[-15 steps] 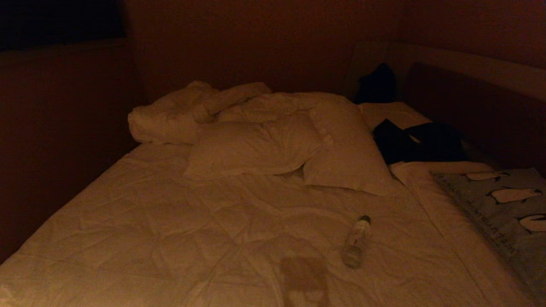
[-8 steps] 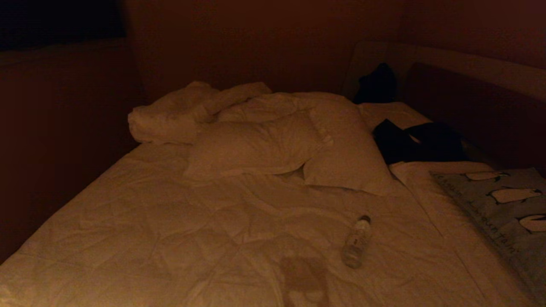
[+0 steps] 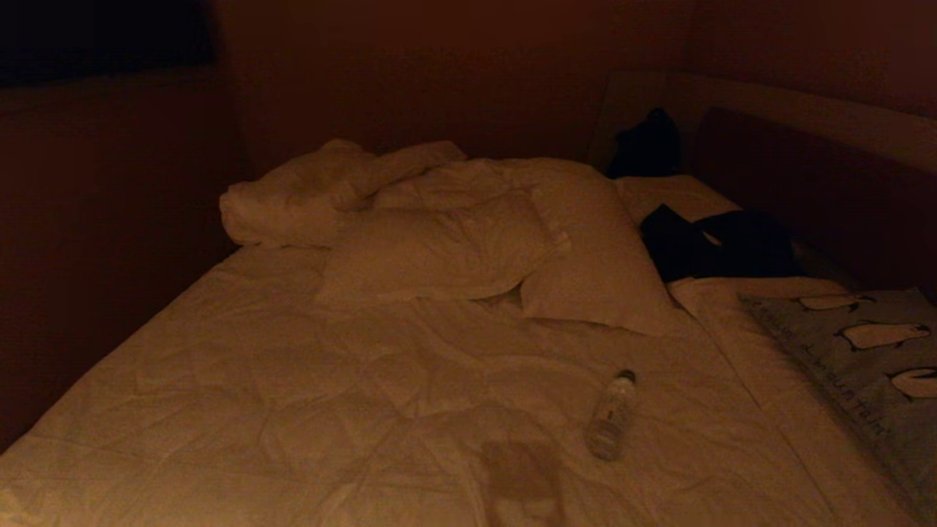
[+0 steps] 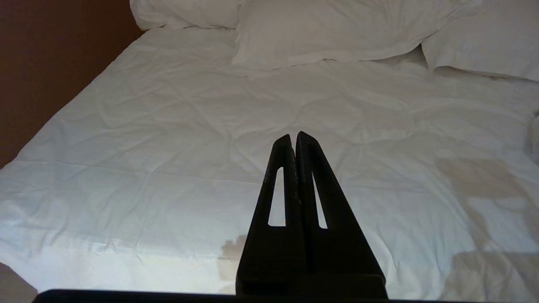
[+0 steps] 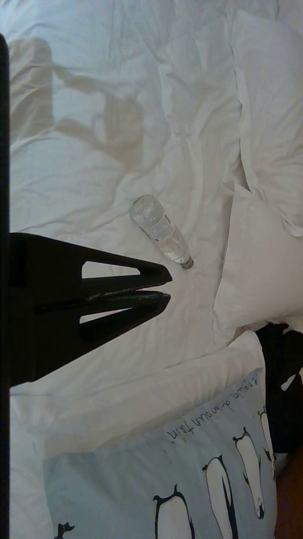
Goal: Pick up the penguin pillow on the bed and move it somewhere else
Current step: Pick up the pillow
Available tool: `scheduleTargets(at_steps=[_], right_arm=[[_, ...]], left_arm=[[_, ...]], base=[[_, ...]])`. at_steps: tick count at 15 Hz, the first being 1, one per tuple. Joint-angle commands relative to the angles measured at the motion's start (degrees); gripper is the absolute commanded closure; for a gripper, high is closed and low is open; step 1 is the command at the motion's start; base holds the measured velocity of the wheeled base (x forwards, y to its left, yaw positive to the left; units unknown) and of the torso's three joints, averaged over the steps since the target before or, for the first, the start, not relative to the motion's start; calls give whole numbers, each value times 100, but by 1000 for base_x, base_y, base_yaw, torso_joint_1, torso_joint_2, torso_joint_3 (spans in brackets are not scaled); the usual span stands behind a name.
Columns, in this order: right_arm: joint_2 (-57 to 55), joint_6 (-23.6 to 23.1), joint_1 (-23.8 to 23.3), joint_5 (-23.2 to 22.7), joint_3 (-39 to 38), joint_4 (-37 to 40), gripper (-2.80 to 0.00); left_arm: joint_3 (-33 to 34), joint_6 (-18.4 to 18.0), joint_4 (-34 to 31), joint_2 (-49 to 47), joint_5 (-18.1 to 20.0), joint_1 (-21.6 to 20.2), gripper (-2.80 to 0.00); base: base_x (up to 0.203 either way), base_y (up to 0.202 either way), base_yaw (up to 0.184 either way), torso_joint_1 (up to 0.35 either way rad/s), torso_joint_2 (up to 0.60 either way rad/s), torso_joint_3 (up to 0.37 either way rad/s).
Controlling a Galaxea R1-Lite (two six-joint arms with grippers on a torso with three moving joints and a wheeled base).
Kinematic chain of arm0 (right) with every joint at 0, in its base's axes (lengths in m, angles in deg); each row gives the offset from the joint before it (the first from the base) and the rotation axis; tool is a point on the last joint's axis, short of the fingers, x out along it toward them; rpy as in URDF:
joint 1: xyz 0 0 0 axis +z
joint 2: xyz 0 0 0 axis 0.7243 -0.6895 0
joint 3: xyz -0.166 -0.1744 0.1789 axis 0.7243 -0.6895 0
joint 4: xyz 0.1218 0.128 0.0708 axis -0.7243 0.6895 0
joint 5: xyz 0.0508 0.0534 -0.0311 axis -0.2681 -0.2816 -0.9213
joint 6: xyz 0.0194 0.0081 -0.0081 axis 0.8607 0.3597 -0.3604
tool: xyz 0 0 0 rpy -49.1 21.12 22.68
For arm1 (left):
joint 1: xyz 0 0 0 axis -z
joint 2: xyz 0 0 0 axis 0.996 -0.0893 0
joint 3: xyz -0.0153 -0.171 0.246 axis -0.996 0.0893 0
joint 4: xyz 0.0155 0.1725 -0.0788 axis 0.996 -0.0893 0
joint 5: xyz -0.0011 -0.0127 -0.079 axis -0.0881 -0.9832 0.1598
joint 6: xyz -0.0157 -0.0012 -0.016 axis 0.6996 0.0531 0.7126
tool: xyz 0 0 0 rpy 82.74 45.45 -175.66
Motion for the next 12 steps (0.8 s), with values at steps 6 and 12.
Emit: scheduleTargets(at_steps=[6, 12], right_arm=[[2, -2, 1, -3, -2, -11, 0], [2, -5, 1, -3, -2, -11, 0]], left_arm=[[0, -2, 1, -2, -2, -6, 0], [0, -2, 1, 5, -2, 2, 0]], base=[[0, 0, 0, 0, 0, 0], [0, 0, 0, 0, 0, 0]])
